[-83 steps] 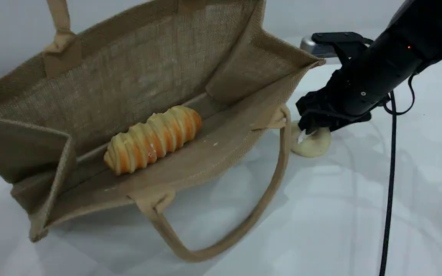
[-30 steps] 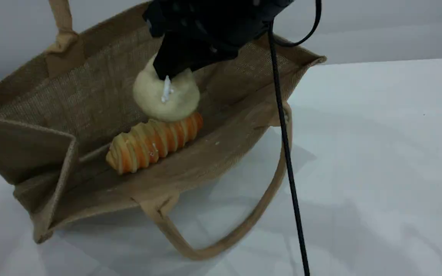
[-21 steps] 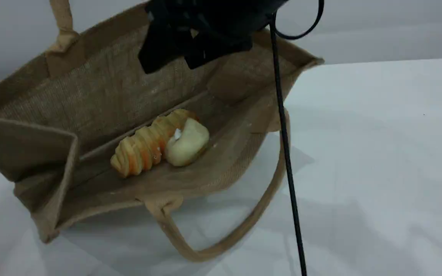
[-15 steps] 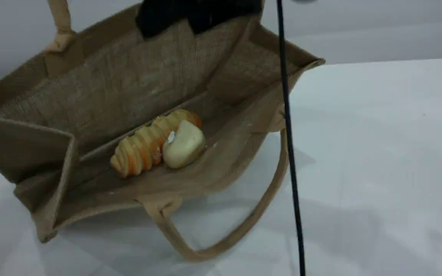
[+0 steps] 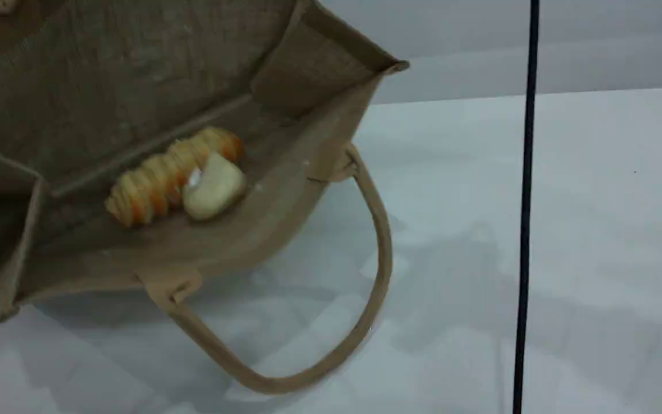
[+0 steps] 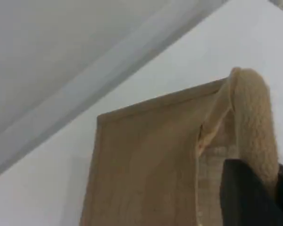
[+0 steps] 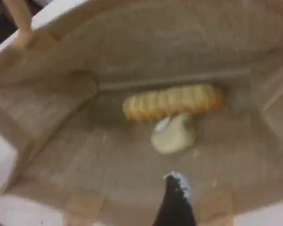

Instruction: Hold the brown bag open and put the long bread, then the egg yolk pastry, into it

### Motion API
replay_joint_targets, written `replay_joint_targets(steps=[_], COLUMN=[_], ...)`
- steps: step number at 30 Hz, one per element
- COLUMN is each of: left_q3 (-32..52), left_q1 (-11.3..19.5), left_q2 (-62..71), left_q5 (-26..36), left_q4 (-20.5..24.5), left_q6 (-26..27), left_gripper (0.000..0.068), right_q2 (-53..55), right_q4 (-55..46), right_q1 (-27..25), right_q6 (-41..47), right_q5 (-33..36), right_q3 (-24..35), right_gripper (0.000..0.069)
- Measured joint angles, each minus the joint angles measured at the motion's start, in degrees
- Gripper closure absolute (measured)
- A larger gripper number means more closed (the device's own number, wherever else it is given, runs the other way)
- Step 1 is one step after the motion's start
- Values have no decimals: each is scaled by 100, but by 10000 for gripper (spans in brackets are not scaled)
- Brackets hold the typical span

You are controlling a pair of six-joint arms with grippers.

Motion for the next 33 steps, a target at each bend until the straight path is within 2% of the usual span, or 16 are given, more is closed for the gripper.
replay_joint_targets(steps=[7, 16, 21, 28, 33], left_q3=[22, 346, 770, 1126, 1178], left_q1=[-12, -28, -274, -717, -904], left_q2=[81, 523, 921, 1473, 1821], left_q5=[45, 225, 214, -297, -573], left_q4=[-566, -761, -774, -758, -757], left_q6=[80, 90, 121, 121, 125], left_gripper=[590, 590, 590, 590, 586], right_q2=[0, -6, -208, -763, -1101], right_q4=[-76, -115, -129, -151, -165], right_q1=[5, 5, 5, -62, -140], right_q6=[0, 0, 0, 0, 116], right_q5=[10, 269, 433, 416, 476], right_q3=[0, 0, 0, 0, 0], right_gripper=[223, 223, 223, 223, 224])
